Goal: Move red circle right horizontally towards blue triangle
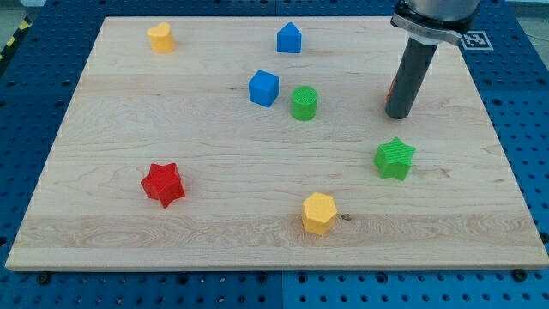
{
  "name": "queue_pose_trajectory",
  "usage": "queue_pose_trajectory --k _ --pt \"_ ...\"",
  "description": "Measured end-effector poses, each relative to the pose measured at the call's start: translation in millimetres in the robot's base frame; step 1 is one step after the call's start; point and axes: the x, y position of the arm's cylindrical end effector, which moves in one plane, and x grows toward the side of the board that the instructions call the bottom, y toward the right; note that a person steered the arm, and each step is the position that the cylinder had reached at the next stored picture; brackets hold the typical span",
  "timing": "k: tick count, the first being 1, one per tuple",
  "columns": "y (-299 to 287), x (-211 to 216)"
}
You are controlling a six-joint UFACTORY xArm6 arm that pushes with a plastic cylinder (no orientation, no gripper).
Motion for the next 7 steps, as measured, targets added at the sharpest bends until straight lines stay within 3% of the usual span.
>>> queue_pose_trajectory --k 7 --pt "3.3 -6.7"
